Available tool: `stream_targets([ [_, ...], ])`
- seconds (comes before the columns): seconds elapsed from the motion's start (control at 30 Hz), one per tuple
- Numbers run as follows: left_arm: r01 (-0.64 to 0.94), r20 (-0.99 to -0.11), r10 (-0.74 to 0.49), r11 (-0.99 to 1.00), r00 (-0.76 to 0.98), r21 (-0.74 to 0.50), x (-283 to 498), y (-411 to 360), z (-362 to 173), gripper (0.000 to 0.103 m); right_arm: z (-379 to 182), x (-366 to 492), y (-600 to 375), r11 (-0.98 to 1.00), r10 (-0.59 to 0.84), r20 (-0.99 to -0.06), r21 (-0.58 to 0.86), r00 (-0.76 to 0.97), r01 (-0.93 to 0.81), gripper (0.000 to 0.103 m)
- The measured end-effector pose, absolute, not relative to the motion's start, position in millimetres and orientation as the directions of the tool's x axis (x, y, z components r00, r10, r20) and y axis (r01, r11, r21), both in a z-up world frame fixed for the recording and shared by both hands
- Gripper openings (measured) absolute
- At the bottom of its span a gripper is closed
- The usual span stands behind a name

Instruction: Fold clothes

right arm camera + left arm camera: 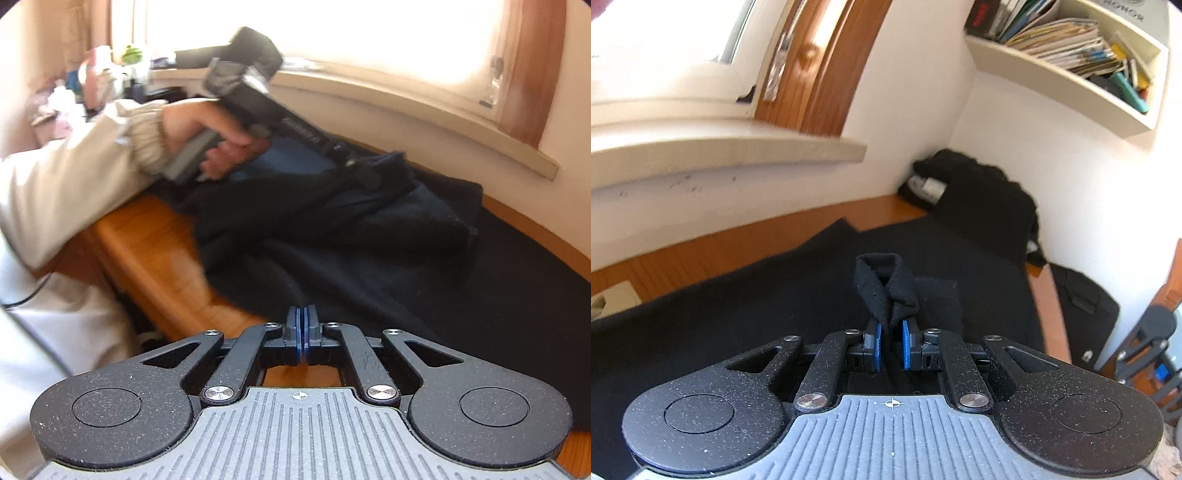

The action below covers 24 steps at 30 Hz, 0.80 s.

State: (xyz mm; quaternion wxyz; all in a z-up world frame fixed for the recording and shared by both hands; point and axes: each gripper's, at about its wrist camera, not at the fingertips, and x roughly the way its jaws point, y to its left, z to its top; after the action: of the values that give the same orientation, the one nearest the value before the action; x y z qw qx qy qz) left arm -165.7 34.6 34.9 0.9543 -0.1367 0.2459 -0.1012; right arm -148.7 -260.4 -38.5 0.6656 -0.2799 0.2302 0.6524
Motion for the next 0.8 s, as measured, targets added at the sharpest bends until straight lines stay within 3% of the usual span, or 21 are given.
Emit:
stream_targets([
  [0.1, 0.133, -0.446, -0.263, 0.944, 0.855, -0.301, -165, 31, 35, 0.012, -48, -155, -270, 0.007, 0.71, -0.699, -0.115, 0.086, -0.993, 0.002],
  [0.3, 0.134, -0.456, -0.262, 0.946, 0.85, -0.294, -163, 28, 34, 0.012, -43, -167, -264, 0.034, 0.754, -0.639, -0.195, 0.153, -0.98, 0.007],
  [0.57, 0.138, -0.459, -0.264, 0.947, 0.848, -0.29, -163, 28, 34, 0.012, -46, -208, -222, -0.179, 0.642, -0.731, -0.437, 0.232, -0.882, 0.025],
  [0.8, 0.147, -0.455, -0.269, 0.947, 0.849, -0.286, -164, 27, 36, 0.012, -58, -231, -193, -0.383, 0.579, -0.759, -0.575, 0.298, -0.723, 0.031],
])
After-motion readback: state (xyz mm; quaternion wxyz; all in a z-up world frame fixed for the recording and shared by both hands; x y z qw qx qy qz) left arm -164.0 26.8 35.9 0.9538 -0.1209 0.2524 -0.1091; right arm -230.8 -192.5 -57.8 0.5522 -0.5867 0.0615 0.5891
